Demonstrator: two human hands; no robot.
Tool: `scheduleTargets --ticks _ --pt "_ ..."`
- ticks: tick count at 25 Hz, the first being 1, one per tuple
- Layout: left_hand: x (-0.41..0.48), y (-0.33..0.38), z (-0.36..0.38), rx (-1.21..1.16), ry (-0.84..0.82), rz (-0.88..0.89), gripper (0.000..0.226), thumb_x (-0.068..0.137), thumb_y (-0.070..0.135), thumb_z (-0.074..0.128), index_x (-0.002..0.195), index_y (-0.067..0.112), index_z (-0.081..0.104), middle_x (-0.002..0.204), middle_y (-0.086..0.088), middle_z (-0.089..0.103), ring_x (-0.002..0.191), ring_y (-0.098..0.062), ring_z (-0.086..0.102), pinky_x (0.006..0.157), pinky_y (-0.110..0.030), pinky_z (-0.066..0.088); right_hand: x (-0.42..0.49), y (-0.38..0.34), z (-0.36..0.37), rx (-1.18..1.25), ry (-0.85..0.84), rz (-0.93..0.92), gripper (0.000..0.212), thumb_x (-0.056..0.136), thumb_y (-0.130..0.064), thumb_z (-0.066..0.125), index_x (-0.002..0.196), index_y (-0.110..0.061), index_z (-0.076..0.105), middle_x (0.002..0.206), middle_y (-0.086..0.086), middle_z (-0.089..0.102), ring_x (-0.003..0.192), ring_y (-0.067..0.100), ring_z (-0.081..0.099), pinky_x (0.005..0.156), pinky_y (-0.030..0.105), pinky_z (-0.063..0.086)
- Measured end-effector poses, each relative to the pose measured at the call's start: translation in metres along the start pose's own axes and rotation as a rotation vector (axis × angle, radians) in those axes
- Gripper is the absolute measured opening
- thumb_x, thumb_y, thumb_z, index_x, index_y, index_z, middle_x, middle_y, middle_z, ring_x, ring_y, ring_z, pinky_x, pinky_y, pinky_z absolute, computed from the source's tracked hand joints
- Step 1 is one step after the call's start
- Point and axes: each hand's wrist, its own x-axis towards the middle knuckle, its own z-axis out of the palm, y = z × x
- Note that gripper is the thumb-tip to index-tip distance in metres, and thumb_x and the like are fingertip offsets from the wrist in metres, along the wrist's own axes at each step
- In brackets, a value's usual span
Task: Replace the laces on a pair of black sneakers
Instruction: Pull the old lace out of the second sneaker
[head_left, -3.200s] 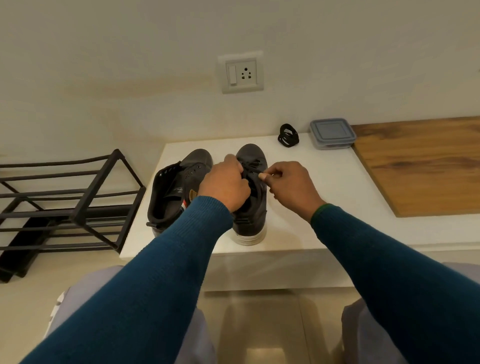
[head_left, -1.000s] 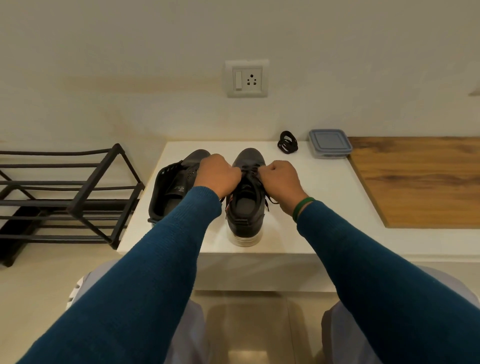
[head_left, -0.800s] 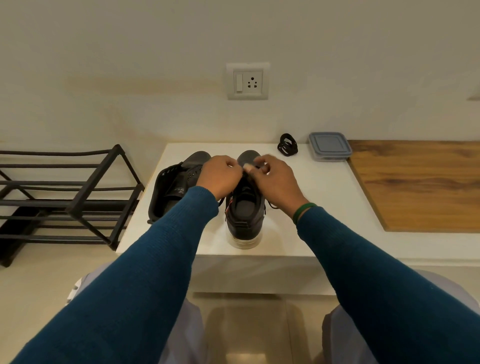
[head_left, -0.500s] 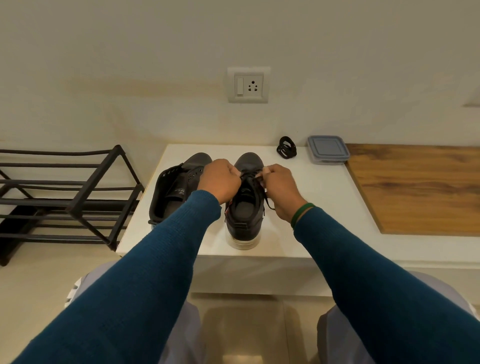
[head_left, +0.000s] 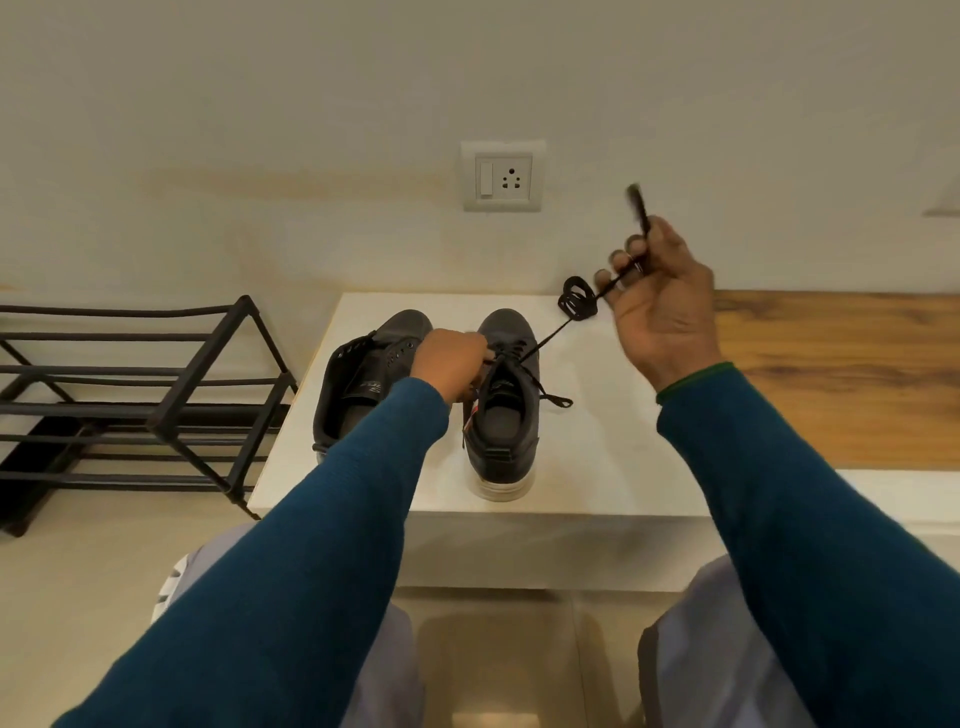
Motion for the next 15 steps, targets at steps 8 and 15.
scheduleTargets --ticks 8,15 --pt "0.011 0.011 -0.038 -0.906 0.234 0.109 0.030 0.096 0.001 0.030 0.107 0.012 0.056 0.072 -0.007 0.057 0.061 -0.022 0.054 0.060 -0.032 0.048 -0.002 0.039 -0.037 -1.146 0.248 0.283 0.019 0.097 -0.003 0.052 0.113 0.004 0.061 0.087 0.017 0.065 0.057 0.019 0.061 0.056 0.034 0.054" --pt "-0.009 -0.011 -0.026 0.879 0.090 0.101 0.021 0.092 0.024 0.057 0.077 0.010 0.055 0.079 -0.007 0.062 0.070 -0.023 0.060 0.066 -0.033 0.052 -0.021 0.072 -0.025 -1.635 -0.118 0.002 0.051 0.089 -0.043 0.061 0.133 -0.018 0.056 0.131 0.003 0.056 0.112 0.017 0.059 0.087 0.030 0.053"
